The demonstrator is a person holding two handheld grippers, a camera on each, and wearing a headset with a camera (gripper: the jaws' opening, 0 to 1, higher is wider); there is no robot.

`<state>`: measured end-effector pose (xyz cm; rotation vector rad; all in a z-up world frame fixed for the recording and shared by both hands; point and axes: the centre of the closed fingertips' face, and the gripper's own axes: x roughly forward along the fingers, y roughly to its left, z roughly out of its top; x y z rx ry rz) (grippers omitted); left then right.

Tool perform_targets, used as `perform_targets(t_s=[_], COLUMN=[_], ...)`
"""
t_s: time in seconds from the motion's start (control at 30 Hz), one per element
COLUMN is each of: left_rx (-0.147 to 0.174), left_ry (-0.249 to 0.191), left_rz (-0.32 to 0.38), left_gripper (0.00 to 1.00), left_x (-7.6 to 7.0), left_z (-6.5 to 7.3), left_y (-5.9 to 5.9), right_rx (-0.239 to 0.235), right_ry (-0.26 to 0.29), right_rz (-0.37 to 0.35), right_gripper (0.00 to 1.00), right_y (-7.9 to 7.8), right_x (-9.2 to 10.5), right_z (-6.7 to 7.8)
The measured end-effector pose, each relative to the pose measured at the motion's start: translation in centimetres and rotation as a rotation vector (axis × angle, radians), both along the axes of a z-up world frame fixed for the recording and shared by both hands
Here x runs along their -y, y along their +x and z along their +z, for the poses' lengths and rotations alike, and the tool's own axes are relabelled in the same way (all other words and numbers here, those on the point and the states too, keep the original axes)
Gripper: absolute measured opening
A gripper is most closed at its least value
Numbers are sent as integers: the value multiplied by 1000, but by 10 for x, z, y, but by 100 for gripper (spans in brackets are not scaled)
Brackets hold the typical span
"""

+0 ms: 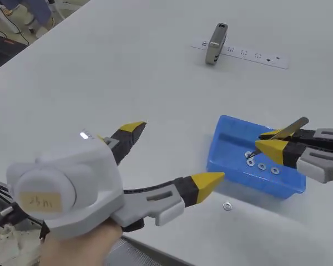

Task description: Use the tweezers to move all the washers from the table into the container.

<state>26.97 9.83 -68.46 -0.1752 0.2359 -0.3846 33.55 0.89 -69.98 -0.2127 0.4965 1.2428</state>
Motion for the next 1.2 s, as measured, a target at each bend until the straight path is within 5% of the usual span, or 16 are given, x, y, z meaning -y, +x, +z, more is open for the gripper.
perform_targets(t_s=[0.13,0.23,0.67,1.2], left_rx=[-1,-5,-25,-41], left_ry=[1,1,16,40], left_rz=[-1,-2,-10,-24], left_gripper=[92,92,91,90], left_x=[0,0,1,3], left_z=[0,-1,-6,-10], left_y=[0,0,0,-1], right_rx=[-93,-118,-257,-236], right_ry=[-28,-59,-28,-50], right_rz=[-95,-138,-221,-220], right_gripper=[3,3,3,3], right_y=[19,32,46,43], right_x=[5,8,-1,-5], right_z=[-22,-38,-72,-77])
